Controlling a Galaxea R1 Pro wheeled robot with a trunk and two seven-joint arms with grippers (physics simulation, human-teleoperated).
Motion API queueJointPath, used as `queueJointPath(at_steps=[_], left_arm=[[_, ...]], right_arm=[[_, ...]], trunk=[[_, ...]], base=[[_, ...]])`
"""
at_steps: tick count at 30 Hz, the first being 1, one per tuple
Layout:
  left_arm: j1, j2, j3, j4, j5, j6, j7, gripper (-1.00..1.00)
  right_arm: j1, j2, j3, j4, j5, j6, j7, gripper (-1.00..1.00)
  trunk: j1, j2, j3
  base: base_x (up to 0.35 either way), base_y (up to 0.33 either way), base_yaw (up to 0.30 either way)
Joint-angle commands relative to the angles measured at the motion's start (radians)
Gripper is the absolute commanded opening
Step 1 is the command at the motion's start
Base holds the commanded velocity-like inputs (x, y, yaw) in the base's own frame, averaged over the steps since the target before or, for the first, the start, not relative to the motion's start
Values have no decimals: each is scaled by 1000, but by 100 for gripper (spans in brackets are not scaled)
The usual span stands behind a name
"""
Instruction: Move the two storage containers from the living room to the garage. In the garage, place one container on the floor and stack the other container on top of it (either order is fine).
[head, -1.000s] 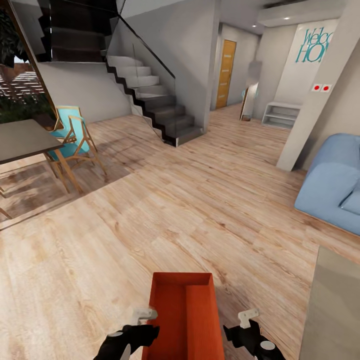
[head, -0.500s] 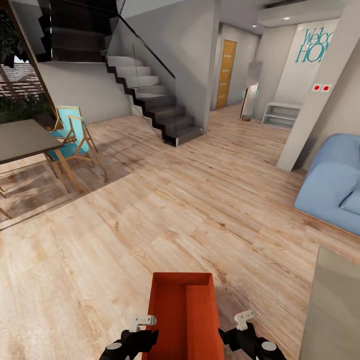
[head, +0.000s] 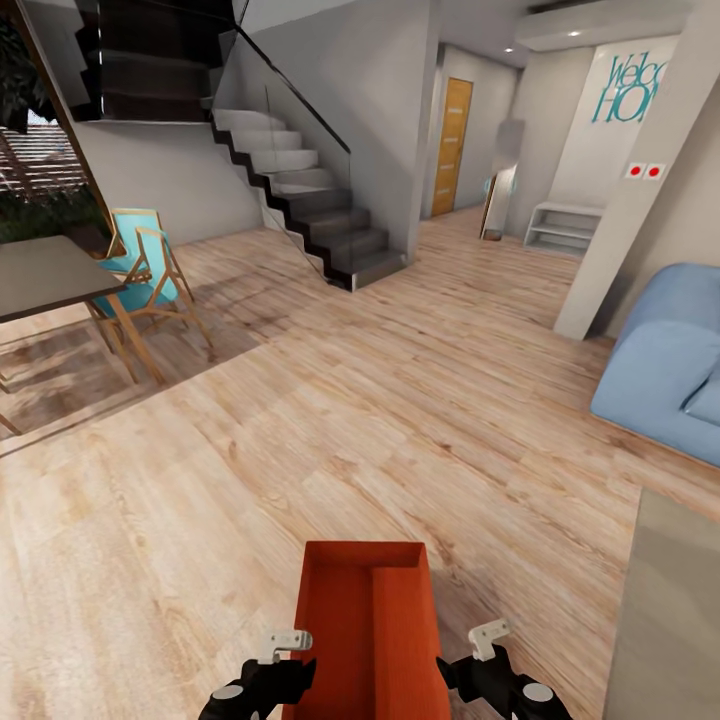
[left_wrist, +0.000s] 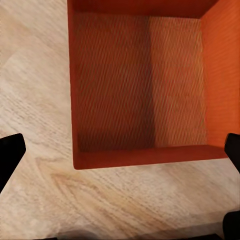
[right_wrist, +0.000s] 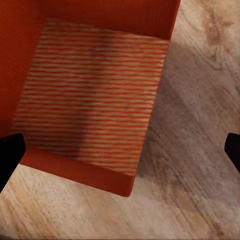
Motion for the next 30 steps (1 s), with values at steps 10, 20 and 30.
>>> queueJointPath(at_steps=[10,20,30], left_arm=[[-1,3,1,-1,7,14,7,100],[-1,2,1,0,7,19,6,100],[-2,3,1,-2,7,142,10,100]], right_arm=[[0,2,2,-1,10,0,2,100],[0,2,2,0,9,0,2,100],[0,5,4,6,7,9,6,100]], trunk=[[38,-71,-32],[77,-141,-64],[115,-211,-95]], base=[[0,0,0],[0,0,0],[0,0,0]])
